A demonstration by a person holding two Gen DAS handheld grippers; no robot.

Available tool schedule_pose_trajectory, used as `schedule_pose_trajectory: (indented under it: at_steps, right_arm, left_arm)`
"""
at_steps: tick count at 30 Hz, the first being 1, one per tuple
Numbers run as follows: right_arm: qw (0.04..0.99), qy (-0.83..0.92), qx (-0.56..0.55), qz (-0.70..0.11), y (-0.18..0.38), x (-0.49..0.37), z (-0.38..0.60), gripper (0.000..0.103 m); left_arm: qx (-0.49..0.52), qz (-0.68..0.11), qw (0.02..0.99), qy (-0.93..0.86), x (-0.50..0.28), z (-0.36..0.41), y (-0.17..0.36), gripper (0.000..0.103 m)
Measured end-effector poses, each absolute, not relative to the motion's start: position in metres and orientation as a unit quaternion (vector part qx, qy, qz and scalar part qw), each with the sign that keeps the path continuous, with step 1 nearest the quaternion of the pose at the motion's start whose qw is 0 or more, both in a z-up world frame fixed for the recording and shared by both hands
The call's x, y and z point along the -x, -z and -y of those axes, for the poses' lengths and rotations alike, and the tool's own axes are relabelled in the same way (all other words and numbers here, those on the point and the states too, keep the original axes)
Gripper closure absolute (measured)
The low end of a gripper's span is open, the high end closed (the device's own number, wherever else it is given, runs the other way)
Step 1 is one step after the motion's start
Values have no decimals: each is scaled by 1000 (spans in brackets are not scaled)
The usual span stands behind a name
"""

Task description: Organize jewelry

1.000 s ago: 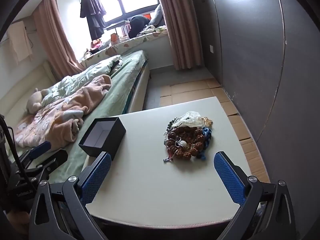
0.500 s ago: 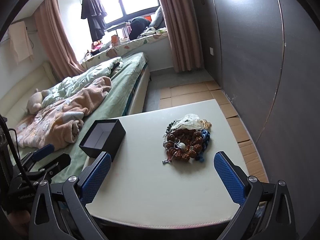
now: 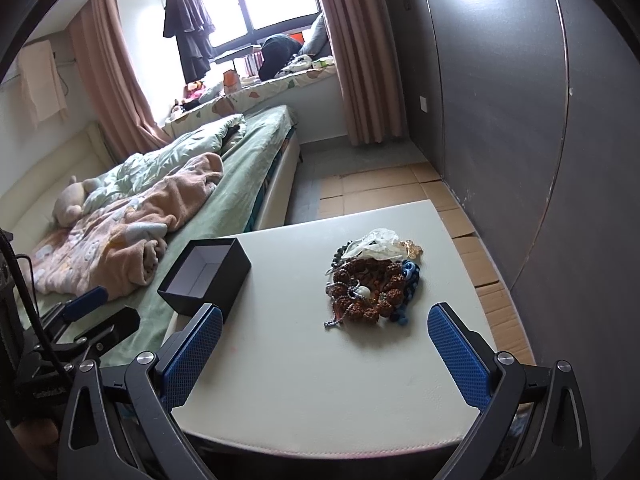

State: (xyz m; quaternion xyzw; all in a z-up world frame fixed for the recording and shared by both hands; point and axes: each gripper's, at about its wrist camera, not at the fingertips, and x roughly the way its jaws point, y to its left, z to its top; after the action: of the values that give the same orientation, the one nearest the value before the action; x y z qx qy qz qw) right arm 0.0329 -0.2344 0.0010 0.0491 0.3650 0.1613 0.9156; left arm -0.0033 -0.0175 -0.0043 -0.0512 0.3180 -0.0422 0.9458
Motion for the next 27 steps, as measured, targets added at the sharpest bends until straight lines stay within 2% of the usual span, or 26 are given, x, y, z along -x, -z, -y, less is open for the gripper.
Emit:
schedule_pose_trajectory:
  at_steps: [27]
  right_arm:
    - [918,-161,-37,-359,-8,-39,235,0]
  left_arm:
    - [59,-313,947,44,9,16,-1,1]
